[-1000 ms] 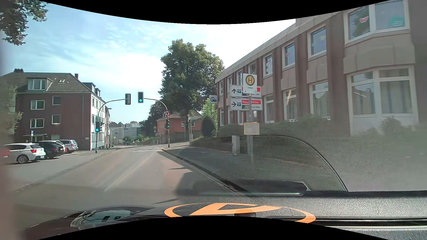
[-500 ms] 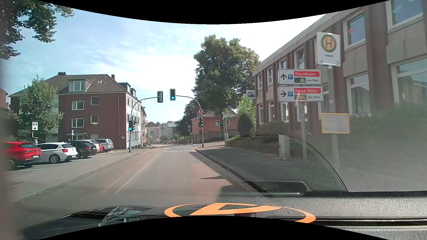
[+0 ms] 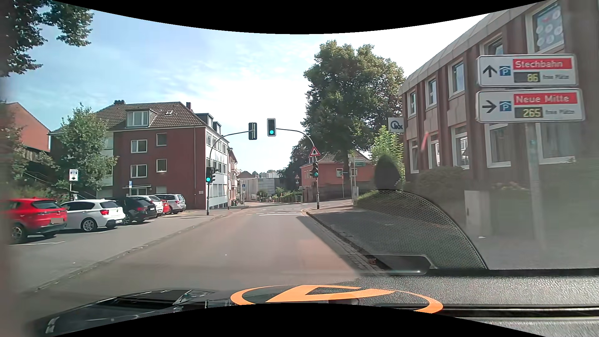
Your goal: Follow the waypoints while adhering to traffic rules and regulations
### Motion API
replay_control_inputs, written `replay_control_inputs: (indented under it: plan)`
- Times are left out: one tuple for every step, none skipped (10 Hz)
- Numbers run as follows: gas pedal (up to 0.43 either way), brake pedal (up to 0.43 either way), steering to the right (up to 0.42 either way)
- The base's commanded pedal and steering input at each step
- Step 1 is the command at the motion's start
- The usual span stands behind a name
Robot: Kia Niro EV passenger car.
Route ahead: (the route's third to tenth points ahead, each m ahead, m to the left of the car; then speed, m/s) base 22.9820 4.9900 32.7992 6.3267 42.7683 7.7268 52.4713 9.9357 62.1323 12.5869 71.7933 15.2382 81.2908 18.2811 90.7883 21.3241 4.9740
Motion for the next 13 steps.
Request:
replay_control_inputs:
  plan:
    - [0.079, 0.000, -0.117]
    - [0.079, 0.000, -0.102]
    - [0.079, 0.000, -0.086]
    - [0.079, 0.000, -0.076]
    - [0.067, 0.000, -0.072]
    - [0.059, 0.000, -0.069]
    - [0.039, 0.000, -0.066]
    - [0.039, 0.000, -0.064]
    - [0.039, 0.000, -0.059]
    - [0.039, 0.000, -0.051]
    - [0.039, 0.000, -0.046]
    - [0.039, 0.000, -0.041]
    - [0.039, 0.000, -0.035]
